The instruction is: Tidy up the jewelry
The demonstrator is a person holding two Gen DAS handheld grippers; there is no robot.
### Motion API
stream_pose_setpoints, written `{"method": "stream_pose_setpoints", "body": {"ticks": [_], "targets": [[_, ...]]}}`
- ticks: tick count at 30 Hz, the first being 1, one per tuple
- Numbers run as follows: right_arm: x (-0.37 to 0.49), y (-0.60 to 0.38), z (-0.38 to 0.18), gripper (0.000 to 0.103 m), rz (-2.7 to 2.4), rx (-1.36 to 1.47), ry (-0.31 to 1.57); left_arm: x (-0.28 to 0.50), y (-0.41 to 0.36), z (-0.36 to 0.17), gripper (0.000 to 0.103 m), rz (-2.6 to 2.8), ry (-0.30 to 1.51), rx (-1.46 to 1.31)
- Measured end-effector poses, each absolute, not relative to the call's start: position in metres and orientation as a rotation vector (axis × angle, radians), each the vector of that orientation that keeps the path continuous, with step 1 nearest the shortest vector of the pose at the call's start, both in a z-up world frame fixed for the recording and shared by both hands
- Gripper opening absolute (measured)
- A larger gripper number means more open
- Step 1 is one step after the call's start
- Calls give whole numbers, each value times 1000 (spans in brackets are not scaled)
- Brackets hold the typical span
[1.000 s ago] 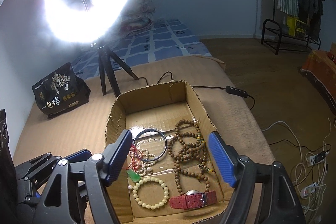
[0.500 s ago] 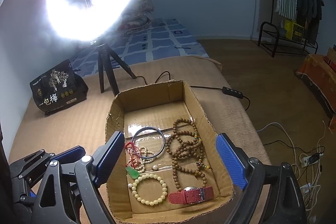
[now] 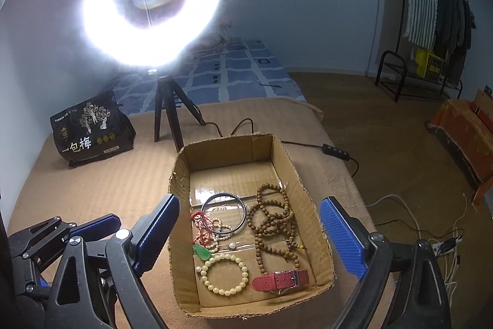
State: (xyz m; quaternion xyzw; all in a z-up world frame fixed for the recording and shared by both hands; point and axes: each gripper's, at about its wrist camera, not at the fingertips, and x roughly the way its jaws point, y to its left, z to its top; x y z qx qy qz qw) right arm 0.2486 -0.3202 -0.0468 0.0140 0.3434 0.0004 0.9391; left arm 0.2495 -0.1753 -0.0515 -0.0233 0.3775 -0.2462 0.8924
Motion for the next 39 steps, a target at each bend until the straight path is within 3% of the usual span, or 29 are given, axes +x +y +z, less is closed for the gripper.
{"method": "stream_pose_setpoints", "body": {"ticks": [16,19,21,25,29,34,39], "targets": [[203,-295,-9,96,21,5,649,205,-135,-17,53,-474,715,-30],[193,-290,-3,100,10,-2,631,192,-127,-10,53,-470,699,-23],[186,-288,0,101,8,-3,623,183,-121,-6,64,-468,685,-16],[171,-284,6,102,-2,-11,604,165,-111,1,67,-458,653,-4],[156,-280,11,103,-8,-22,585,154,-100,8,78,-452,645,-47],[140,-275,12,103,-14,-32,571,143,-96,12,79,-428,639,-39],[126,-273,12,103,-21,-52,556,132,-95,12,88,-393,614,5]]}}
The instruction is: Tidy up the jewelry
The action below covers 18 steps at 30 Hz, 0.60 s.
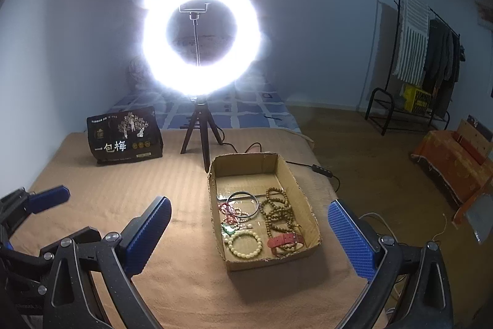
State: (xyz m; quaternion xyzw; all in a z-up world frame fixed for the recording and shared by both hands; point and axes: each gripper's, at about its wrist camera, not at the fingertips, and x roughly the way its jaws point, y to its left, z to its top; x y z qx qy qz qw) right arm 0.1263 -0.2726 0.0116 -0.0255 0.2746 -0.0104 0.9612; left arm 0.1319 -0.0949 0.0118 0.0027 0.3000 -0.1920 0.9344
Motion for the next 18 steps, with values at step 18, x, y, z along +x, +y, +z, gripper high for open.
{"method": "stream_pose_setpoints", "body": {"ticks": [18], "targets": [[121,-281,7,103,-46,-58,551,112,-96,12,101,-334,561,111]]}}
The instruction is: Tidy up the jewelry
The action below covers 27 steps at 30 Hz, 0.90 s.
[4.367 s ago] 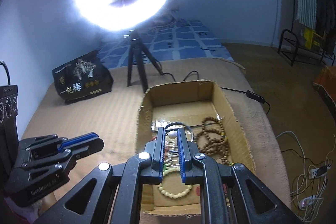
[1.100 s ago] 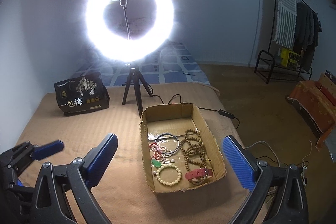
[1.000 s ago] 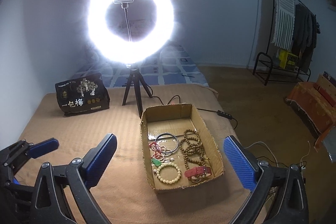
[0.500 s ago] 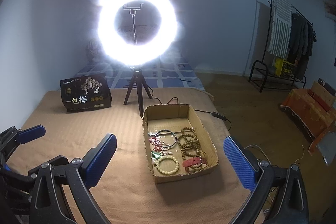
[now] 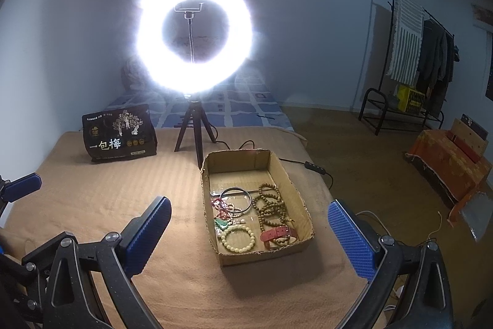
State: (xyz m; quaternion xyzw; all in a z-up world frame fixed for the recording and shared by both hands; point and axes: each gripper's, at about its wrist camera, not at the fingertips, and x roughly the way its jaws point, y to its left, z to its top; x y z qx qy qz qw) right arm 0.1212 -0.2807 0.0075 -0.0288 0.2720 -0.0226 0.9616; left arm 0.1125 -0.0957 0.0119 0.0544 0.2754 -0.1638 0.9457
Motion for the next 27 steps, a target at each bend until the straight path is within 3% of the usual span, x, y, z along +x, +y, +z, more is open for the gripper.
{"method": "stream_pose_setpoints", "body": {"ticks": [27], "targets": [[122,-281,5,103,-51,-67,552,111,-95,10,102,-331,560,110]]}}
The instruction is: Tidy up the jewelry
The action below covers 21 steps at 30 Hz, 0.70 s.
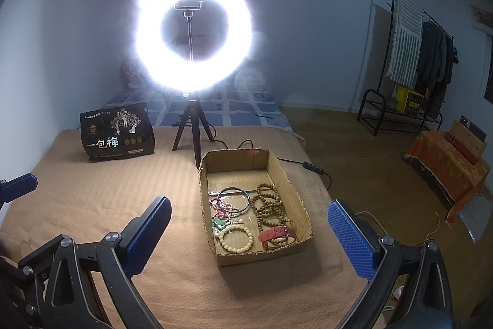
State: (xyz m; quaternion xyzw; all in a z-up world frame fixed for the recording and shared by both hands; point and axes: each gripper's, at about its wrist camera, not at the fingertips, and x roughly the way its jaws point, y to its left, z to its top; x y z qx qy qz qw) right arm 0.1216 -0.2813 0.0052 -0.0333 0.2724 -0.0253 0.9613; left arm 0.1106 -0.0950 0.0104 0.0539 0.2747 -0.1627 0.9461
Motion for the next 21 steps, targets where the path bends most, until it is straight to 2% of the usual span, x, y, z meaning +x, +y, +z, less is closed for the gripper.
{"method": "stream_pose_setpoints", "body": {"ticks": [21], "targets": [[122,-281,5,103,-51,-69,552,111,-95,11,102,-334,565,111]]}}
